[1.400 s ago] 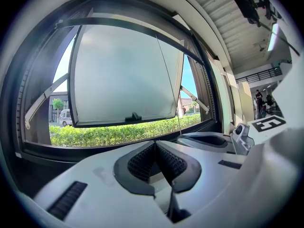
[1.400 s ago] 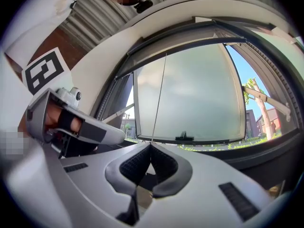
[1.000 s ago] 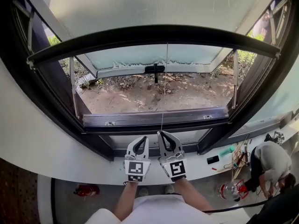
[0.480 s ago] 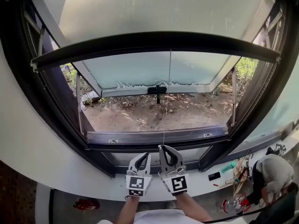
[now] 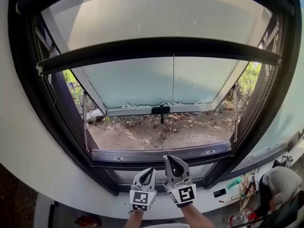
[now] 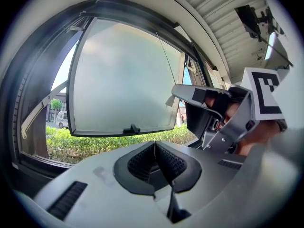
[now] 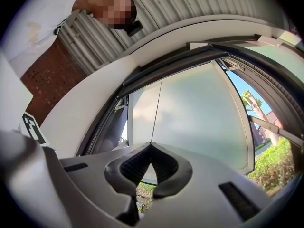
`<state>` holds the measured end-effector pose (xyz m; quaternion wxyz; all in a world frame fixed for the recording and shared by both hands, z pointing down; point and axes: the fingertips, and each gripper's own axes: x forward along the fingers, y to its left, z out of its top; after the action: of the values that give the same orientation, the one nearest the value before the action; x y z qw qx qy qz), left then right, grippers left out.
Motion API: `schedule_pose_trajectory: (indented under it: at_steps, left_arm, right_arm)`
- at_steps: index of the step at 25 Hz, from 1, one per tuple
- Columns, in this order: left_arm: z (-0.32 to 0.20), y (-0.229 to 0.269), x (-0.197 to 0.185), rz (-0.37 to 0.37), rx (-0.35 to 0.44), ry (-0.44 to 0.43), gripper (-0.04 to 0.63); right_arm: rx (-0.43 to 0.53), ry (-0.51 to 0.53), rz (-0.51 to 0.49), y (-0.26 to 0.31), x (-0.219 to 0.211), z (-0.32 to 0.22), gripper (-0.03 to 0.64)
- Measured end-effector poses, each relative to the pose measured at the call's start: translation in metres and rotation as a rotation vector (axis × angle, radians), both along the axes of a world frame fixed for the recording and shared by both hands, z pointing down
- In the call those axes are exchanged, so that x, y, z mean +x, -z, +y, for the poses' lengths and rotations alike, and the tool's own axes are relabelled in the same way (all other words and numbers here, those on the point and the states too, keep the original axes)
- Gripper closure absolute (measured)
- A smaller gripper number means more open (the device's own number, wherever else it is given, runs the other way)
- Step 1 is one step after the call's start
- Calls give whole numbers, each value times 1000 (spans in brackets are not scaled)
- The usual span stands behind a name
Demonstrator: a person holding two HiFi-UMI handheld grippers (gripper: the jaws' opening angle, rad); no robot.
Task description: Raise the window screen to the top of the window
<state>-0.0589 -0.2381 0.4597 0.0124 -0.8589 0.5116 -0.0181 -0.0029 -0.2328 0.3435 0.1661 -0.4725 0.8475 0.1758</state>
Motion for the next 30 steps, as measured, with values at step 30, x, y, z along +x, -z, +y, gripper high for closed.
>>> schedule_pose_trajectory:
  at_steps: [30]
  left_arm:
    - [6,21,-3,15,24,-8,589]
  right_arm:
    - [5,238,-45,66,-13,-4,614]
